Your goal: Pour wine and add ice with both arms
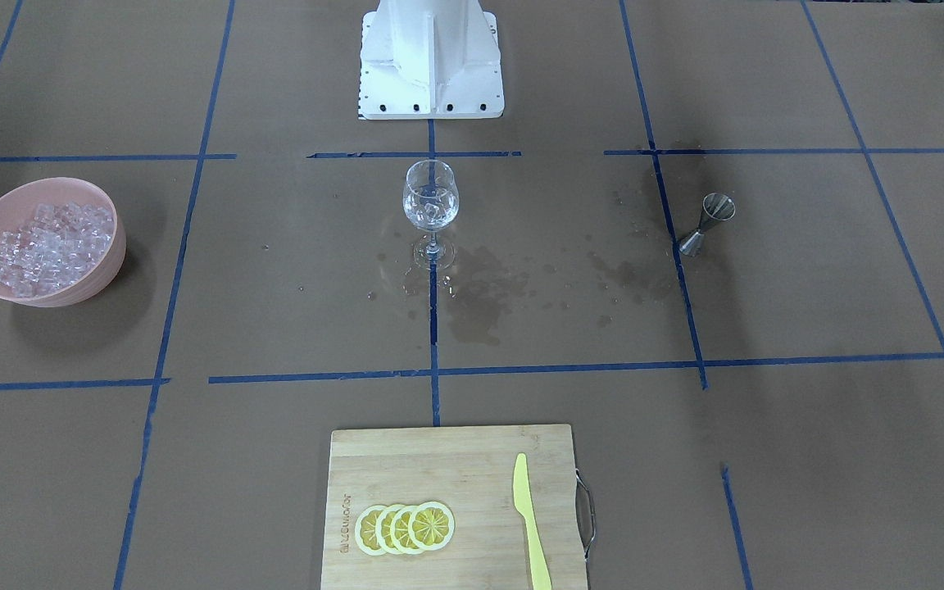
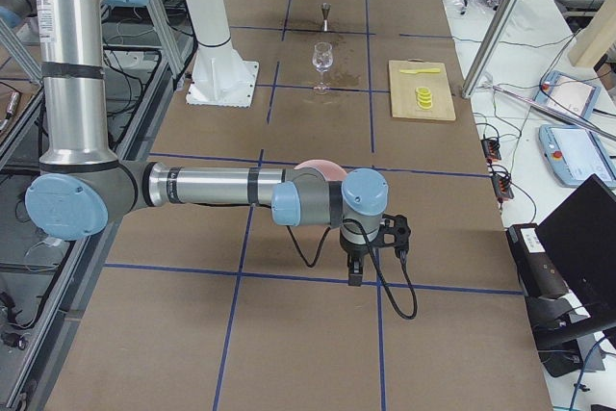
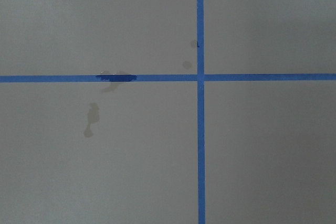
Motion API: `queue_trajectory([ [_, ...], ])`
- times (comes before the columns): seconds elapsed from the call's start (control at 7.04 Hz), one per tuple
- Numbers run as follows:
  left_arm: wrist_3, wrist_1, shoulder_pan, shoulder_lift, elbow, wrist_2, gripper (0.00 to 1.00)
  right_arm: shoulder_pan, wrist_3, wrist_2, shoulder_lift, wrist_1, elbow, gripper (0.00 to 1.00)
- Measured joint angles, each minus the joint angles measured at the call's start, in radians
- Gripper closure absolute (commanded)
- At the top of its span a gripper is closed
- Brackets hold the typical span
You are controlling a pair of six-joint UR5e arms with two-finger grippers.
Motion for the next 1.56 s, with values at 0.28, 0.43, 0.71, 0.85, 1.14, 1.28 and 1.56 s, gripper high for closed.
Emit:
queue_trajectory([
  [0.28,0.000,0.000,0.000,0.000,0.002,0.000,0.00,0.000,0.000,0.000,0.000,0.000,0.000,0.00],
  [0.43,0.000,0.000,0.000,0.000,0.002,0.000,0.00,0.000,0.000,0.000,0.000,0.000,0.001,0.00],
  [0.71,0.000,-0.008,0.001,-0.002,0.010,0.000,0.00,0.000,0.000,0.000,0.000,0.000,0.002,0.00],
  [0.85,-0.001,-0.023,0.001,-0.003,0.020,0.000,0.00,0.000,0.000,0.000,0.000,0.000,0.002,0.00],
  [1.14,-0.001,-0.040,0.001,-0.003,0.034,0.000,0.00,0.000,0.000,0.000,0.000,0.000,0.004,0.00],
  [1.28,-0.001,-0.045,0.001,-0.003,0.039,0.000,0.00,0.000,0.000,0.000,0.000,0.000,0.004,0.00],
  [1.56,-0.001,-0.054,0.001,-0.003,0.044,0.000,0.00,0.000,0.000,0.000,0.002,0.000,0.005,0.00],
])
